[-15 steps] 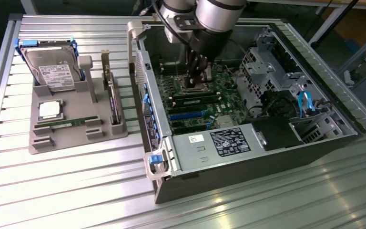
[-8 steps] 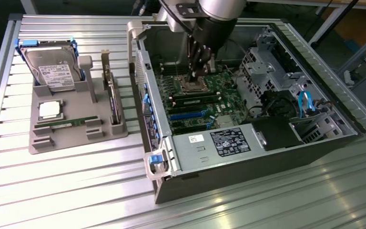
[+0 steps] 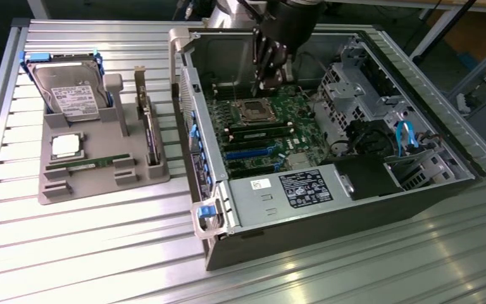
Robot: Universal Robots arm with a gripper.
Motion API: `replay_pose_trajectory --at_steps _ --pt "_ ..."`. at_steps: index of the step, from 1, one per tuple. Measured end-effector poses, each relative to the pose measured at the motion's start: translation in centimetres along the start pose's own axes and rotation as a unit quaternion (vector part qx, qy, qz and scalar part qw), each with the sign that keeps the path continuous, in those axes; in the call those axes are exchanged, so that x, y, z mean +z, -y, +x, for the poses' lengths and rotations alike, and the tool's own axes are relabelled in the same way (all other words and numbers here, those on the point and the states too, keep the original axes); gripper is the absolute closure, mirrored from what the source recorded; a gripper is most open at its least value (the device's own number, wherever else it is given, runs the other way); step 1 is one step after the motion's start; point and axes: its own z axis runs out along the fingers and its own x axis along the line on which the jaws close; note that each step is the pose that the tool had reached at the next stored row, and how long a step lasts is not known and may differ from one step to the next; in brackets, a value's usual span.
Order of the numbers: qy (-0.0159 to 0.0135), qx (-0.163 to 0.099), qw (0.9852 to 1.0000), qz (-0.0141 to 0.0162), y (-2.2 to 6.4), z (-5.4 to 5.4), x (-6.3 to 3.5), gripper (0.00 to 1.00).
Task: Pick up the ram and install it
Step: 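Press down the ram until it locks into place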
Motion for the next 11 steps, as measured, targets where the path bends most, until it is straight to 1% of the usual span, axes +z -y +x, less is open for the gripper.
replay_pose_trajectory --at_steps 2,5,9,11 --pt "0.0000 0.000 1.0000 0.0000 -0.01 0.0 -0.28 0.90" --pt "0.0001 0.000 1.0000 0.0001 -0.01 0.0 -0.28 0.90" --pt "0.0000 0.000 1.0000 0.0000 0.88 0.0 -0.32 0.90" --pt "0.0000 0.000 1.0000 0.0000 1.69 0.1 -0.34 0.90"
